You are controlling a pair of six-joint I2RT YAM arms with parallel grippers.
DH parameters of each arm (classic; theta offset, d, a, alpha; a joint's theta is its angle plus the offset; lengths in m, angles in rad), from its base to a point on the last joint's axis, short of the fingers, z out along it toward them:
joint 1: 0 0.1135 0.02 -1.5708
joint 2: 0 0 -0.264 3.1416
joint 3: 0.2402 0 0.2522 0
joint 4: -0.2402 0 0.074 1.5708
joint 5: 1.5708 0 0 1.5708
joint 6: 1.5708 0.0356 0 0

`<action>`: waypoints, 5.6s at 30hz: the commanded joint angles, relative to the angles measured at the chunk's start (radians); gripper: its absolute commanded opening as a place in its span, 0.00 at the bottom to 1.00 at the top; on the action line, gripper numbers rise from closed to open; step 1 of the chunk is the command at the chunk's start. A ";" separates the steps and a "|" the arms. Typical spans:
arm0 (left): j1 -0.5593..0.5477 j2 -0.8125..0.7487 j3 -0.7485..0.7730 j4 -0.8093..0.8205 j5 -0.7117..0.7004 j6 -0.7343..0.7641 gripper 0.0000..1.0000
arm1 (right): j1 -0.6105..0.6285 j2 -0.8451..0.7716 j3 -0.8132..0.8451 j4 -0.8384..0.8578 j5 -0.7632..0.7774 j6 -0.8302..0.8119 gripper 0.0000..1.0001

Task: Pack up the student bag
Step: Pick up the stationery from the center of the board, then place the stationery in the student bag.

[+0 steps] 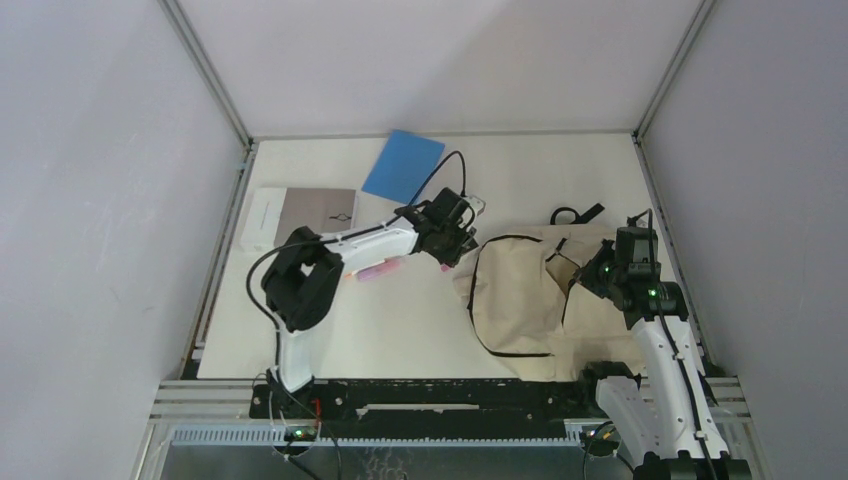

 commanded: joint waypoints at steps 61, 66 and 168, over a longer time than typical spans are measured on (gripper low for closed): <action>-0.080 0.034 0.004 -0.044 -0.061 -0.048 0.32 | -0.006 0.025 0.013 0.081 -0.020 -0.018 0.00; -0.079 0.097 0.040 -0.058 -0.067 -0.044 0.32 | -0.005 0.030 0.013 0.087 -0.028 -0.020 0.00; -0.057 -0.297 -0.119 -0.186 -0.064 -0.139 0.54 | 0.006 0.057 0.059 0.117 -0.069 -0.015 0.00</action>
